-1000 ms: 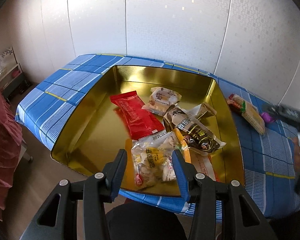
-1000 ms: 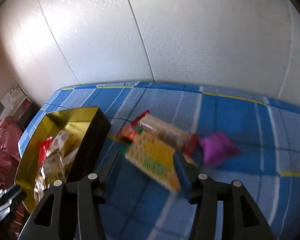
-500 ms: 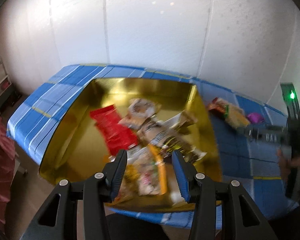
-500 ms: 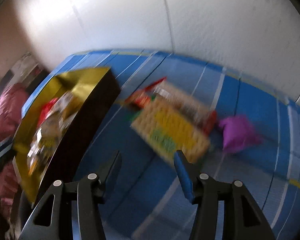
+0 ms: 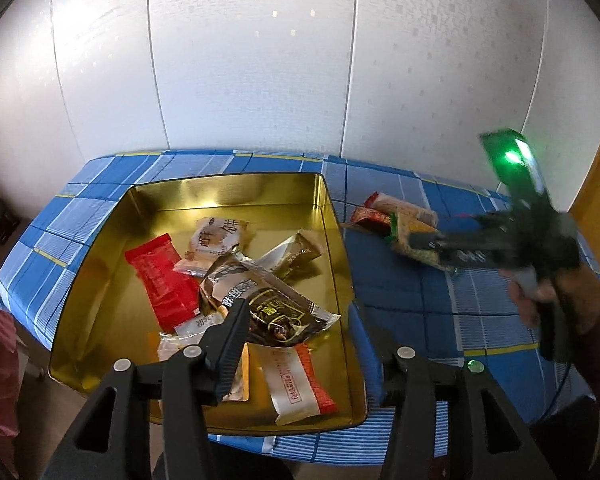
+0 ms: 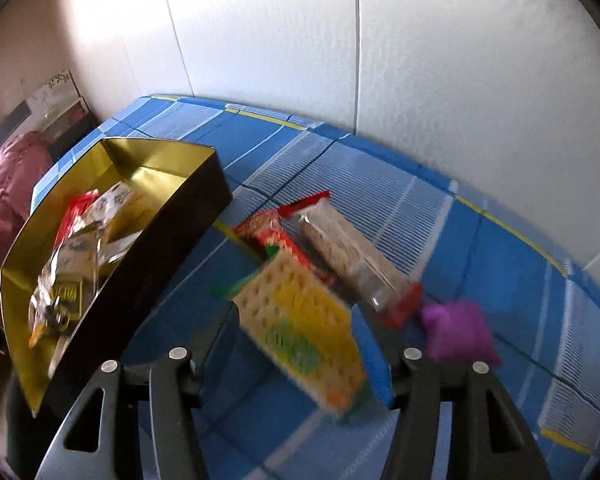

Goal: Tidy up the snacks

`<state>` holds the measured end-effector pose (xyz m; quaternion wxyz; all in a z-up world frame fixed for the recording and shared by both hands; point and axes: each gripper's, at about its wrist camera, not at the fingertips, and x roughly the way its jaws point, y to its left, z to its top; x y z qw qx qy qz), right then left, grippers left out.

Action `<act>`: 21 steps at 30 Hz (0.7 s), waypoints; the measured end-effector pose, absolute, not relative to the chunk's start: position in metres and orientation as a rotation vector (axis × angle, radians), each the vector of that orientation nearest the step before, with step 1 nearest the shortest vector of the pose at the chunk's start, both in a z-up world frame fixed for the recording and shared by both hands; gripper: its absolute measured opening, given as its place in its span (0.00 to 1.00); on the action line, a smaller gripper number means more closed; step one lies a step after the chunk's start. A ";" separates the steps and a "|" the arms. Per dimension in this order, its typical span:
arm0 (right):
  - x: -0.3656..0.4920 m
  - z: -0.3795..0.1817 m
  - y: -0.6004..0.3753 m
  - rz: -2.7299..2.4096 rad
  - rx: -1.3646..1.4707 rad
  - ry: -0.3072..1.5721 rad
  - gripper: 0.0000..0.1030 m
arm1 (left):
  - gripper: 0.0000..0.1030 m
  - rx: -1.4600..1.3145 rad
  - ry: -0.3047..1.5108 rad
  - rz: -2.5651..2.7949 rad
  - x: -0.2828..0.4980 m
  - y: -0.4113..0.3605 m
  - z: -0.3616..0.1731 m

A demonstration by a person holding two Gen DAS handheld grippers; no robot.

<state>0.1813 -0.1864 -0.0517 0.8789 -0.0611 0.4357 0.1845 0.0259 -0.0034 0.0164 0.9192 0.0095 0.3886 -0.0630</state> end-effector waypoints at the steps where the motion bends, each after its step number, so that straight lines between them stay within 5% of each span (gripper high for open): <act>1: 0.184 -0.052 -0.186 0.388 -0.129 0.900 0.64 | 0.50 0.020 0.802 -0.133 0.027 -0.004 0.016; 6: 0.179 -0.073 -0.191 0.486 -0.115 1.017 0.64 | 0.50 0.032 0.804 -0.156 0.030 -0.010 0.016; 16: 0.089 -0.080 -0.261 0.435 -0.022 0.942 0.63 | 0.51 0.044 0.833 -0.245 0.052 -0.044 0.026; 21: 0.057 -0.082 -0.297 0.398 0.102 0.868 0.63 | 0.51 0.260 0.783 -0.300 0.081 -0.086 0.026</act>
